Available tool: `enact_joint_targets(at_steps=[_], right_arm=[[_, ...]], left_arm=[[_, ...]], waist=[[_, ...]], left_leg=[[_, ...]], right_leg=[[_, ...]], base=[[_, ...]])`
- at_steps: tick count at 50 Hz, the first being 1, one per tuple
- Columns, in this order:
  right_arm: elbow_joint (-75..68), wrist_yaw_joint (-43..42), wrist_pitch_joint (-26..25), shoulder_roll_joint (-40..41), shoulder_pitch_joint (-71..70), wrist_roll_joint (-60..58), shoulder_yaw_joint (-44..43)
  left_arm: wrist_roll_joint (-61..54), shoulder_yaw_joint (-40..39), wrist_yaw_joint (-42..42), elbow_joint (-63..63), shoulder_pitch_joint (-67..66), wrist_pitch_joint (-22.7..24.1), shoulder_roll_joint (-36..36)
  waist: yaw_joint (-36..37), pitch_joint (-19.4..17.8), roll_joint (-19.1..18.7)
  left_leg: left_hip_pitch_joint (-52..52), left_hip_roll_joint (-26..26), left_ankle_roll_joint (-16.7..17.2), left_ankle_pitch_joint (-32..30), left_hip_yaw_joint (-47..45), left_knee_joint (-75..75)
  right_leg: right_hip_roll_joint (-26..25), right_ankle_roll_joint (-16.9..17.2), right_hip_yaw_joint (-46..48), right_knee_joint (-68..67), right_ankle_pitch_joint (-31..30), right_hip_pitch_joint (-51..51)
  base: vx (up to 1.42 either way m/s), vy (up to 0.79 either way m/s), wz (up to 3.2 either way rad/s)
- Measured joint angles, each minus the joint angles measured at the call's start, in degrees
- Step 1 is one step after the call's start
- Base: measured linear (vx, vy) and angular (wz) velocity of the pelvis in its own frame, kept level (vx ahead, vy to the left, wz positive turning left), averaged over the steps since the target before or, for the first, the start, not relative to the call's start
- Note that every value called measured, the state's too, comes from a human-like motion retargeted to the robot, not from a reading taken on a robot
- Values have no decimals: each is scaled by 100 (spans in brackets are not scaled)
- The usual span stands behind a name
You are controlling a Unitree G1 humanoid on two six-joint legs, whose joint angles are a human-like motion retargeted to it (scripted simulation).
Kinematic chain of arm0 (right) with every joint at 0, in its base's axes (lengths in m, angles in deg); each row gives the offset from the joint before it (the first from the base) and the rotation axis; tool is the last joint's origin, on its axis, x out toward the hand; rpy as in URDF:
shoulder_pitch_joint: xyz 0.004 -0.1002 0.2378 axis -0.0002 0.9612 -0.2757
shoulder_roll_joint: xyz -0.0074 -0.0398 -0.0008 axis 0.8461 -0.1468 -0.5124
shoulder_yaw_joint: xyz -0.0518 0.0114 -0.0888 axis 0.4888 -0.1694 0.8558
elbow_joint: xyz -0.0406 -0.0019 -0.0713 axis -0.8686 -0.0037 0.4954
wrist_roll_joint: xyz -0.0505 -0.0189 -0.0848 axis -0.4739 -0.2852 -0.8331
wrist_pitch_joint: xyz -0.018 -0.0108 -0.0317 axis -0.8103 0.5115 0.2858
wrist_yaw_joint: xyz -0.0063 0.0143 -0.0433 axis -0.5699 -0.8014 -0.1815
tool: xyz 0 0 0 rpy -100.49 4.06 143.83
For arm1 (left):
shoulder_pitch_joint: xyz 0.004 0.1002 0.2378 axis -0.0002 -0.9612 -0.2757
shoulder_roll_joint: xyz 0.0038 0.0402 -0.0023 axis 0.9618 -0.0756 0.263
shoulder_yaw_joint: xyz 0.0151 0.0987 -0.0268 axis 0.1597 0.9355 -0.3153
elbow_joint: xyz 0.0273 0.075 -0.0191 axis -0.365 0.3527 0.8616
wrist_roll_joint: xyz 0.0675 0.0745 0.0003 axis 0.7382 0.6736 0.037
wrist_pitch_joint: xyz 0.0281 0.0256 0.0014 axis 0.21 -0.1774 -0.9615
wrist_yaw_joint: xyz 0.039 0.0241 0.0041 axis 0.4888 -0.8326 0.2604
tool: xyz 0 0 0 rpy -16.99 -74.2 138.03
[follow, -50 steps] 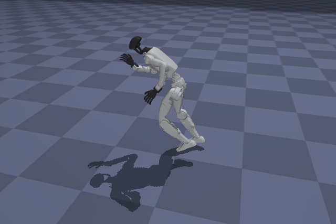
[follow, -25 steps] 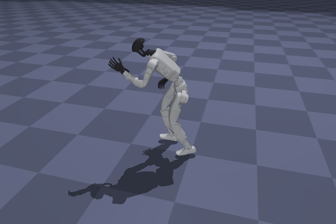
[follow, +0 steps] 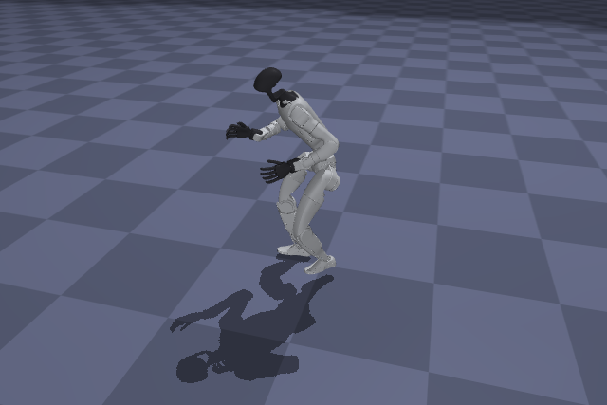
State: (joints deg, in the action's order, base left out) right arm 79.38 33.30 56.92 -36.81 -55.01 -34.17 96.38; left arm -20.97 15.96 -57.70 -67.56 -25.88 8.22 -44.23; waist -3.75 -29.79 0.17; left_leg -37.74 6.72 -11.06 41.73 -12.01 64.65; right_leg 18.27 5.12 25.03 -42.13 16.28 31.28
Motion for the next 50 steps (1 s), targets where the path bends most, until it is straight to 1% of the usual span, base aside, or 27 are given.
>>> enact_joint_targets(at_steps=[3,5,7,8,10,12,13,15,17,20,22,24,26,28,30,33,35,37,38,40,41,42,43,45,47,48,50], right_arm=[[900,260,122,-100,244,-139,-221],[1297,478,214,-132,637,-87,-388],[1374,676,285,-85,977,10,-344],[1340,807,300,-47,1191,73,-290],[1150,1105,274,-32,1532,181,-195],[889,1482,242,-161,1834,268,-239],[707,1607,205,-225,1875,277,-229],[267,1668,128,-351,1936,208,-163],[-464,1333,-62,-309,1819,-98,159],[-1644,722,-306,-238,1904,-251,557],[-2163,438,-285,-335,2203,-169,621],[-2310,278,-199,-473,2664,-212,479],[-2194,310,-88,-552,3246,-190,182],[-2026,438,6,-530,3766,-58,-104],[-1902,575,71,-489,4148,29,-284],[-1841,859,-5,-567,4350,-93,-343],[-1814,1057,-58,-662,4369,-162,-353],[-1788,1217,-131,-693,4326,-173,-365],[-1768,1269,-167,-681,4291,-151,-348],[-1658,1398,-131,-734,4168,9,-397],[-1742,1329,-156,-736,3913,65,-297],[-1858,1251,-195,-744,3604,132,-174],[-2039,1157,-261,-763,3187,218,-5],[-2293,1020,-307,-862,2163,394,206],[-2066,793,-273,-954,1076,434,106],[-1737,808,-135,-901,594,510,0],[-862,805,21,-782,-155,600,-224]], left_arm=[[-453,-322,-371,-30,-884,-47,158],[-577,-523,-591,45,-1302,-120,213],[-512,-581,-811,300,-1414,-191,160],[-457,-574,-895,462,-1464,-226,84],[-419,-518,-920,824,-1421,-320,-100],[-357,-386,-872,1238,-1222,-369,-356],[-457,-268,-808,1480,-974,-389,-476],[-636,74,-640,2054,-294,-406,-746],[-849,528,-223,2610,829,-324,-956],[-582,894,299,2948,2728,-372,-1101],[-455,850,265,2754,3995,-383,-1275],[-326,718,129,2283,5103,-296,-1458],[157,633,248,1669,6032,-272,-1471],[917,559,667,1074,6843,-320,-1255],[1540,452,1097,597,7449,-397,-950],[1464,332,1243,60,7838,-244,-779],[1305,227,1183,-167,7810,-100,-766],[1176,129,1075,-314,7501,-1,-807],[1075,100,960,-387,7217,50,-826],[828,67,541,-523,6456,25,-792],[758,143,419,-401,6061,-41,-738],[748,253,323,-203,5653,-115,-692],[858,435,279,149,5220,-206,-662],[1030,753,213,975,4123,-430,-437],[993,755,-1,1669,2683,-520,-147],[944,593,-196,1867,1837,-463,64],[617,157,-496,1975,117,-323,376]], waist=[[461,29,-13],[703,101,-112],[689,202,-308],[637,322,-408],[508,546,-599],[208,743,-633],[114,800,-643],[-199,846,-539],[-353,619,-447],[-647,134,-477],[-672,50,-685],[-741,26,-858],[-994,23,-1039],[-1328,9,-1191],[-1665,4,-1321],[-2061,31,-1505],[-2246,59,-1459],[-2393,37,-1252],[-2405,9,-1115],[-2218,0,-944],[-1977,0,-944],[-1748,0,-942],[-1541,0,-935],[-1264,0,-1006],[-964,0,-949],[-798,0,-807],[-386,50,-397]], left_leg=[[497,89,207,-383,-1037,-2066],[970,249,381,-637,-2209,-3128],[1728,61,552,-1387,-3858,-4603],[2030,-25,635,-1713,-4710,-5028],[2463,-308,777,-2163,-5654,-5819],[2615,-393,577,-1706,-5253,-5639],[2676,-476,464,-1417,-4736,-5728],[2553,-419,68,-607,-3595,-4852],[2491,-456,-93,-161,-2752,-4150],[2076,-272,-153,241,-1774,-2211],[1957,-369,49,277,-1125,-1791],[2074,-620,324,179,-510,-1887],[2193,-816,558,-60,169,-1990],[2493,-980,891,-564,855,-2505],[2871,-1041,1235,-1341,1482,-3219],[3389,-1009,1736,-2799,2279,-4317],[3771,-1109,2055,-3540,2669,-4861],[4292,-1275,2248,-4029,2939,-5279],[4555,-1331,2297,-4220,2987,-5385],[4425,-1492,2606,-4376,2516,-4514],[4028,-1389,2564,-4297,2199,-3635],[3615,-1282,2361,-4180,1887,-2767],[3173,-1170,1835,-3987,1584,-1924],[2057,-634,1059,-3309,1066,-100],[1054,-319,514,-2493,820,1042],[639,-294,352,-2174,735,1343],[-24,-434,206,-1819,501,1359]], right_leg=[[-61,-133,252,102,-51,-766],[-157,-239,374,37,-147,-1262],[-453,-305,549,409,-431,-1884],[-553,-345,546,283,-614,-2039],[-765,-286,236,-291,-1021,-2088],[-974,29,-554,-1167,-1332,-1860],[-1213,282,-1036,-1656,-1400,-1638],[-1446,547,-1751,-2690,-1021,-1322],[-1389,417,-1997,-3741,-397,-1061],[-1036,-258,-1931,-5135,690,-843],[-981,-654,-1932,-5713,1440,-463],[-1113,-822,-2069,-5872,1886,-30],[-1393,-863,-2157,-5588,2007,363],[-1609,-866,-2131,-4813,1887,681],[-1746,-856,-1999,-3600,1621,877],[-1805,-602,-1566,-860,916,766],[-1659,-211,-1102,1206,401,405],[-1437,315,-707,2773,-204,-39],[-1357,501,-647,3216,-486,-246],[-1039,370,-716,2432,-247,-54],[-1019,13,-724,2004,93,2],[-984,-279,-725,1684,405,3],[-918,-442,-712,1583,662,-105],[-842,-616,-527,956,1190,-64],[-865,-541,-471,753,1446,-157],[-891,-445,-518,821,1468,-291],[-872,-241,-729,1231,1228,-670]], base=[[62,0,110],[67,8,148],[58,16,209],[60,16,230],[62,16,245],[58,13,282],[49,8,293],[43,3,315],[29,4,342],[25,6,413],[27,10,398],[33,12,381],[45,14,384],[56,18,365],[67,19,331],[81,14,296],[91,6,292],[96,-4,299],[99,-8,247],[101,-12,155],[95,-28,81],[87,-36,64],[85,-29,77],[86,-24,79],[94,-22,25],[102,-18,-19],[111,-10,-46]])
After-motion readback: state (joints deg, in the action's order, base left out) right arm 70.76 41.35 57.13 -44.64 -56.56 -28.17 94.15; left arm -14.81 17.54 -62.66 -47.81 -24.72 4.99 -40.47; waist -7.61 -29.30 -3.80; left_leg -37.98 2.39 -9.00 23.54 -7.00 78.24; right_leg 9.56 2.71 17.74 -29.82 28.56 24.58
